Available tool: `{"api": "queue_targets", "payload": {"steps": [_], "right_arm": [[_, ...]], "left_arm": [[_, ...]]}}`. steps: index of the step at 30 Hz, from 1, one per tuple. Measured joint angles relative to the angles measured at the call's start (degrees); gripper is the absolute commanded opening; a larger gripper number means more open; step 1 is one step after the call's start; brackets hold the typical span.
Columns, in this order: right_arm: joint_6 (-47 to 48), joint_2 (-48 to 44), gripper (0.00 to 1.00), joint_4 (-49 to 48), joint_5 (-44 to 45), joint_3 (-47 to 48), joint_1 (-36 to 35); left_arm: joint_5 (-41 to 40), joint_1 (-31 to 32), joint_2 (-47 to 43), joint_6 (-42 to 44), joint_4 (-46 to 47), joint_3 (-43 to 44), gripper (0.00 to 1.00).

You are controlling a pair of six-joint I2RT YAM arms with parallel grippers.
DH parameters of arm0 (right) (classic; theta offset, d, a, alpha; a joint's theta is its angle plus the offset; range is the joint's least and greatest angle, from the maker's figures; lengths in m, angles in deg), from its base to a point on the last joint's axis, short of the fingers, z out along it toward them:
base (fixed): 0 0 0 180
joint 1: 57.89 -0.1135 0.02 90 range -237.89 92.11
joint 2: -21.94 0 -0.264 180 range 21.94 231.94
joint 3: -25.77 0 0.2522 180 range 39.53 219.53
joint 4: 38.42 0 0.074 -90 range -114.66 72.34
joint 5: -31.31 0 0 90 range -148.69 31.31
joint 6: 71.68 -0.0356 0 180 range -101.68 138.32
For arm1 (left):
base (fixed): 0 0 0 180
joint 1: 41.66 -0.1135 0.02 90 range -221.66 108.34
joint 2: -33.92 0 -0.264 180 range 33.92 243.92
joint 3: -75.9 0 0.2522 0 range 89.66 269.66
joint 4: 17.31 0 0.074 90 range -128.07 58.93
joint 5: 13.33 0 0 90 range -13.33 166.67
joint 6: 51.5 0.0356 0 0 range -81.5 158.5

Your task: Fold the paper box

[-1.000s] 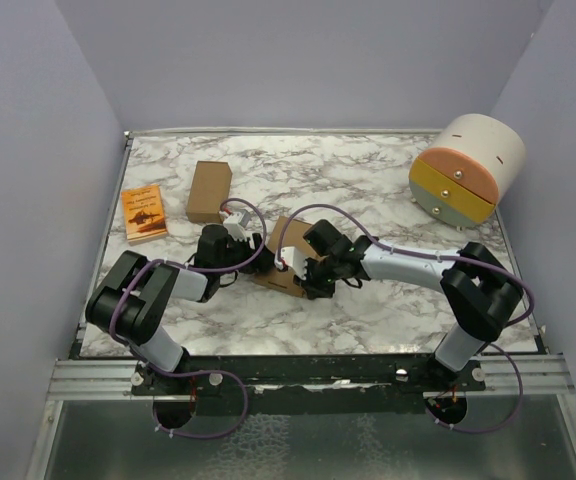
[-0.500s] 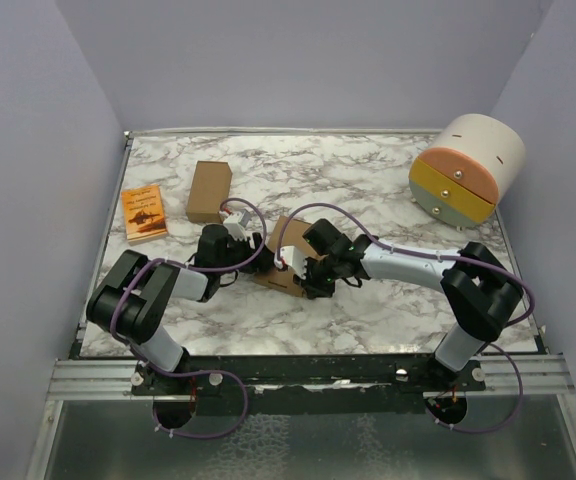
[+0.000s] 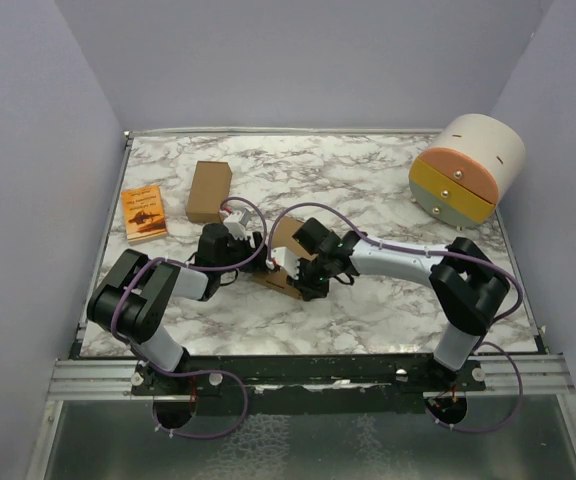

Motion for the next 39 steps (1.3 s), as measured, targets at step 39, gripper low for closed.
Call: {"api": "queue_targets", "payload": {"steps": [39], "right_arm": [[-8.2,2.9,0.27,5.2,-0.2,6.5,0.0]], "left_arm": [[-0.1,0.0,-0.1,-0.2,-0.2,0.0,0.62]]}}
